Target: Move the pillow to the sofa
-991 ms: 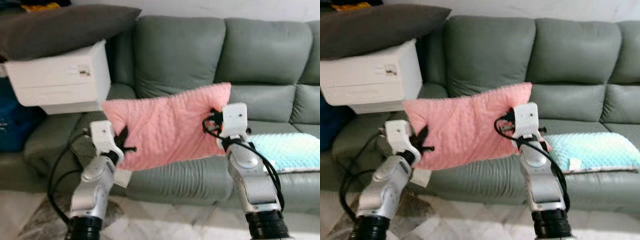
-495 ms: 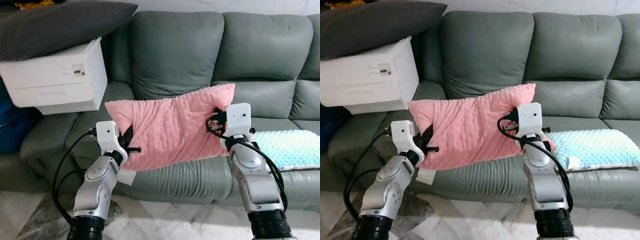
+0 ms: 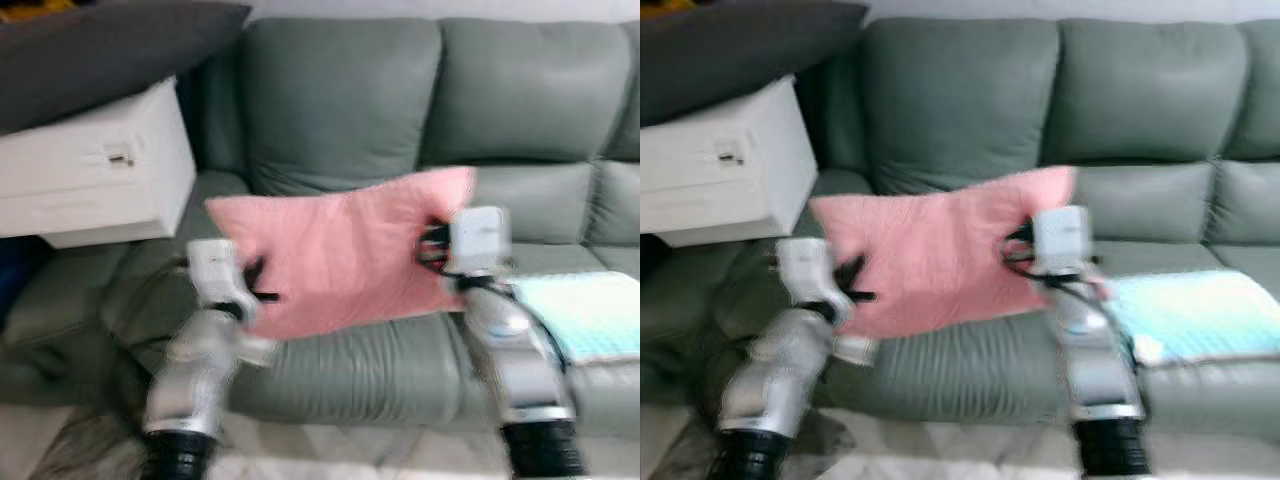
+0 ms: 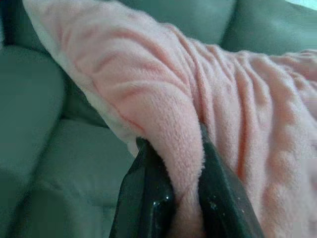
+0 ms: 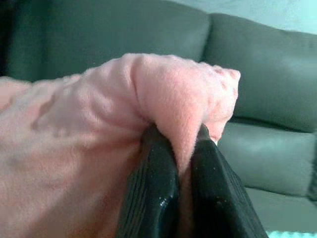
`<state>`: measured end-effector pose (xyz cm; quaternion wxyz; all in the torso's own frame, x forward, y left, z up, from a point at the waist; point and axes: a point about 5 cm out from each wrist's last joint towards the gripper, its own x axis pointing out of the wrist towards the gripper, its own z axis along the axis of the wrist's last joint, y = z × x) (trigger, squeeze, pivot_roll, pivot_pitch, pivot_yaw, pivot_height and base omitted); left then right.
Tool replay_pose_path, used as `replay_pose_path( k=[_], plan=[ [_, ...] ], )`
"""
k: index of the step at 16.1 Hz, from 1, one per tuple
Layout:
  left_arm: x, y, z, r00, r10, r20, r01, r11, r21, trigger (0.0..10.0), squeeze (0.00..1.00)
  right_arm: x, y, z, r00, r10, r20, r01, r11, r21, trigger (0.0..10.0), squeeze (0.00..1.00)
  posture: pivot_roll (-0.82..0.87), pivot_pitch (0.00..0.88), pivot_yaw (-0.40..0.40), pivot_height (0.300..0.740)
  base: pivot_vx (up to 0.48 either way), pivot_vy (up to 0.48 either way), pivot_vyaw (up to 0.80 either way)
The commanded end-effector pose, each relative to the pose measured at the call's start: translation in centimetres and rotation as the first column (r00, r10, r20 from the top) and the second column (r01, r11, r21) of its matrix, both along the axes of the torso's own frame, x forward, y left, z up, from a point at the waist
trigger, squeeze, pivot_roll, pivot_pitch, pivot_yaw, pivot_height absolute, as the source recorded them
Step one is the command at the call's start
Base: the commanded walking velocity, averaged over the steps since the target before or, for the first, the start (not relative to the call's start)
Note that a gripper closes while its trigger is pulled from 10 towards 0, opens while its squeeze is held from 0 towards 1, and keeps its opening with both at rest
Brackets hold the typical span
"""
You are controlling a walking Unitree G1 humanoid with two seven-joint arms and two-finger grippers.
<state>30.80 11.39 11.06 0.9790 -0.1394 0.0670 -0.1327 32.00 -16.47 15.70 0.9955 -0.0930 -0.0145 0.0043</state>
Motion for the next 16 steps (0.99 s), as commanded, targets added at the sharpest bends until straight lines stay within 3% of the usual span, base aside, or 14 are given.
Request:
replay_pose_path(
  k=[1,9,12,16],
  plan=[
    [0.2,0.9,0.6,0.999,0.015,0.029,-0.015,1.0,0.014,10.0,0.0,0.1,1.2,1.0,0.998,0.034,0.045,-0.035,0.999,0.014,10.0,0.0,-0.06,0.0,-0.008,0.74,0.409,0.0,0.0],
    [0.3,1.1,0.6,0.999,0.025,0.029,-0.025,0.999,0.02,10.0,0.0,0.1,1.3,0.9,0.999,0.036,0.04,-0.036,0.999,0.02,10.0,0.0,-0.05,0.0,-0.004,0.74,0.379,0.0,0.0],
    [0.6,1.7,0.5,0.998,0.055,0.031,-0.056,0.998,0.039,10.0,0.0,0.0,1.3,0.3,0.999,0.041,0.017,-0.042,0.998,0.036,10.0,0.0,-0.05,0.0,-0.004,0.74,0.0,0.0,0.0],
    [1.4,3.2,-1.5,0.998,0.064,-0.017,-0.061,0.988,0.142,10.0,0.0,-0.3,0.5,-2.2,0.995,0.015,-0.095,-0.004,0.993,0.119,10.0,0.0,-0.05,0.0,0.004,0.74,0.0,0.0,0.0]
  ],
)
